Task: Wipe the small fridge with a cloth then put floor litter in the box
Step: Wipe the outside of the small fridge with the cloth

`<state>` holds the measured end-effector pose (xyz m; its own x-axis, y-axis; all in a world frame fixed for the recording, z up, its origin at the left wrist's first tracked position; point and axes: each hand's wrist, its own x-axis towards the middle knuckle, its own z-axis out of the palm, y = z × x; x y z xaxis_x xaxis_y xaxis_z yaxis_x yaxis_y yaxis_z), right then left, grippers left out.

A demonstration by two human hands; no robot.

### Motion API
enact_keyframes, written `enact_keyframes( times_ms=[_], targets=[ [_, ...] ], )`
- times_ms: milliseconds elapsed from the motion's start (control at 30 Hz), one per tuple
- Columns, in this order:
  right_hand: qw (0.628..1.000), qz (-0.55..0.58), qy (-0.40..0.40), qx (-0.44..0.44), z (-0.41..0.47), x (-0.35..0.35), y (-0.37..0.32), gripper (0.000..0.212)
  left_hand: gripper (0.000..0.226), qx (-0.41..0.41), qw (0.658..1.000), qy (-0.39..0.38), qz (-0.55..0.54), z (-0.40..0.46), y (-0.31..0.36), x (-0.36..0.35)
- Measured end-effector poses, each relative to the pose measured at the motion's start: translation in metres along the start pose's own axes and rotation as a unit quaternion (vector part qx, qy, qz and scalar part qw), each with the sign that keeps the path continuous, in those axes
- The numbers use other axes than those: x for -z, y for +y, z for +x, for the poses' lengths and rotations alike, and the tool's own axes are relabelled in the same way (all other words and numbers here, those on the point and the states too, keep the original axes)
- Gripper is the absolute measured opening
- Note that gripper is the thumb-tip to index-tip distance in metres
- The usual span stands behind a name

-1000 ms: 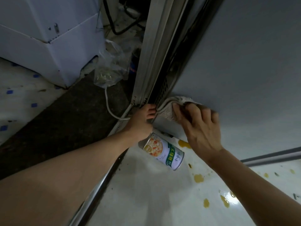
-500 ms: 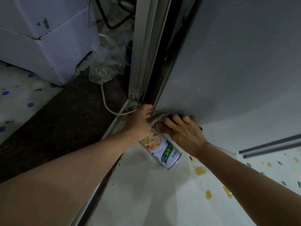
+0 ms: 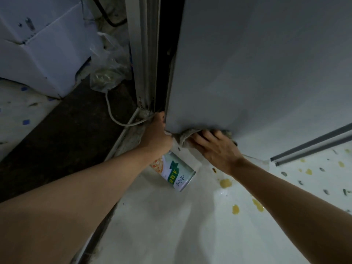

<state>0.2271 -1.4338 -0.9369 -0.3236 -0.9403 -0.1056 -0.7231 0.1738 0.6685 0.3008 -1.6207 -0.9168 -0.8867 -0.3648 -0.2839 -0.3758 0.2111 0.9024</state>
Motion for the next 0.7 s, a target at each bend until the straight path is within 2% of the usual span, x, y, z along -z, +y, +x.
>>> enact_keyframes(
  times_ms=[67, 133, 233, 300, 400, 500, 600, 700],
  targets=[
    [1.0, -0.007, 0.008, 0.004, -0.004, 0.004, 0.006, 0.059, 0.07, 0.003, 1.0, -0.006, 0.004, -0.002, 0.002, -0.005],
    [0.996, 0.004, 0.081, -0.045, -0.012, 0.013, 0.021, 0.048, 0.076, 0.006, 1.0, -0.01, 0.015, -0.006, 0.003, -0.009],
    [0.968, 0.03, 0.213, -0.133, -0.037, 0.018, 0.05, 0.042, 0.078, 0.008, 0.999, 0.01, 0.034, -0.01, 0.005, -0.018],
    [0.958, 0.014, 0.238, -0.16, -0.054, 0.015, 0.063, 0.044, 0.077, 0.002, 0.997, 0.035, 0.072, -0.017, 0.007, -0.027],
    [0.968, 0.0, 0.204, -0.145, -0.064, 0.003, 0.06, 0.045, 0.079, -0.031, 0.991, 0.029, 0.125, -0.028, 0.012, -0.046],
    [0.994, -0.038, 0.091, -0.05, -0.063, -0.011, 0.038, 0.058, 0.082, -0.039, 0.991, 0.018, 0.127, -0.033, 0.017, -0.062],
    [1.0, -0.015, 0.017, -0.014, -0.059, -0.014, 0.024, 0.059, 0.08, -0.06, 0.989, 0.011, 0.134, -0.036, 0.022, -0.069],
    [1.0, -0.013, -0.001, 0.0, -0.062, -0.008, 0.03, 0.056, 0.077, -0.097, 0.966, -0.003, 0.241, -0.042, 0.027, -0.072]
  ],
)
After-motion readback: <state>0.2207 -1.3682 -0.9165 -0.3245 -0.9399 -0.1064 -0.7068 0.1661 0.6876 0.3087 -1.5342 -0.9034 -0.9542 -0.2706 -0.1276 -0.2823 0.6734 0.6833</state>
